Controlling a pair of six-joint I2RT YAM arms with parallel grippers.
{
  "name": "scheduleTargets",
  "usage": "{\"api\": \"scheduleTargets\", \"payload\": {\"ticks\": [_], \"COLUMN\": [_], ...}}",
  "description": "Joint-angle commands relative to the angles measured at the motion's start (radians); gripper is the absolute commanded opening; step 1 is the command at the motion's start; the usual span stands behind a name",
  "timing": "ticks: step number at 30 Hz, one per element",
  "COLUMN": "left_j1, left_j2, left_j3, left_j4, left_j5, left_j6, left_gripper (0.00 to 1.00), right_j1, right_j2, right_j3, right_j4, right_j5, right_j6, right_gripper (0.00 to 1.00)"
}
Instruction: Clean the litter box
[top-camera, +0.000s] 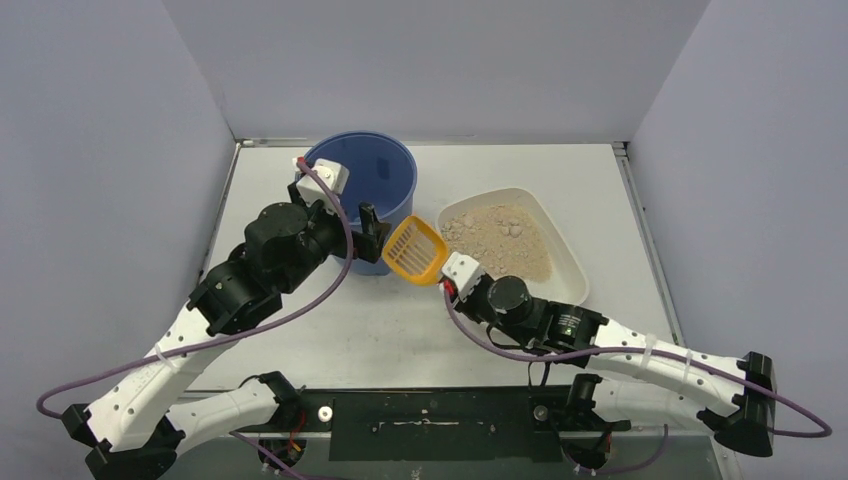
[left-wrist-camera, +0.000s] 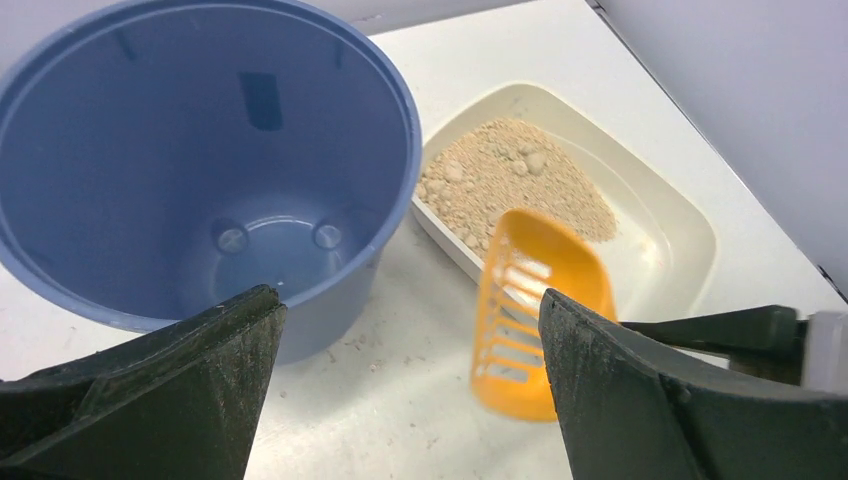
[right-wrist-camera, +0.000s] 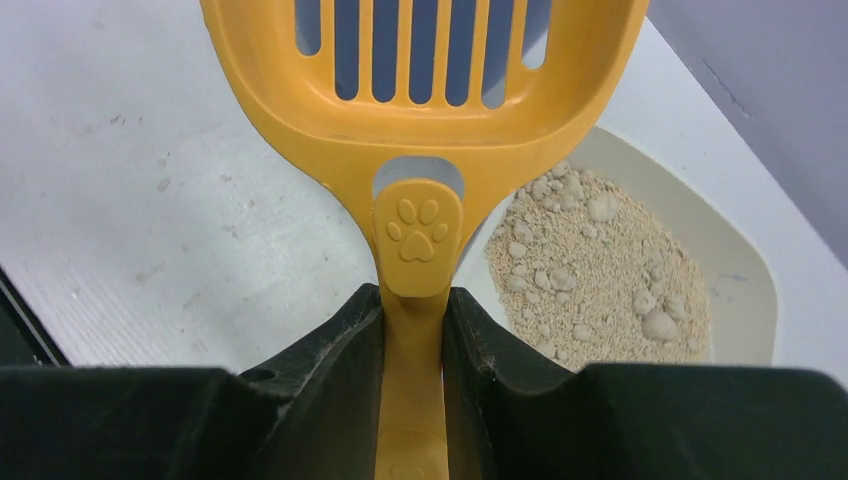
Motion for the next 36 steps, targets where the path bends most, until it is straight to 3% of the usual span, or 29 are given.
{"api": "scheduleTargets", "payload": {"ticks": [1,10,20,23,30,36], "left_j1": [-0.002,-0.002,-0.003,-0.003,-0.003,-0.003], "left_j2": [-0.026,-0.047,-0.074,-0.080,-0.081,-0.070], "left_j3": [0.045,-0.020,-0.095,-0.111,-0.137,-0.147], "left_j4": [-0.045,-0.121,-0.169,-0.165,-0.165,-0.147], "left_j5": [0.127,0.258,0.310,0.385,0.426,0.446], "left_j6": [-0.034,-0.090,-0.152,-0.162,-0.179,-0.187], "left_gripper": [0.97,0.97,0.93,0.90,0.73,0.46], "right_j1": [0.060,0.170,0.181,0.184,0.194,0.197], "right_j2": [0.048,0.056,0.052,0.037,-0.002,-0.028], "right_j3": [0.093,0.125,0.133,0.124,0.110,0.092], "right_j4": [-0.078,-0.075,-0.089,-0.083,-0.088,-0.105], "right_j5": [-0.054,-0.047,-0.028,-0.020,-0.005,0.009], "right_j6": [-0.211,-0.394,-0.411,-0.403,-0.385,-0.371], "right_gripper": [0.00,0.00,0.00,0.00,0.00,0.00]}}
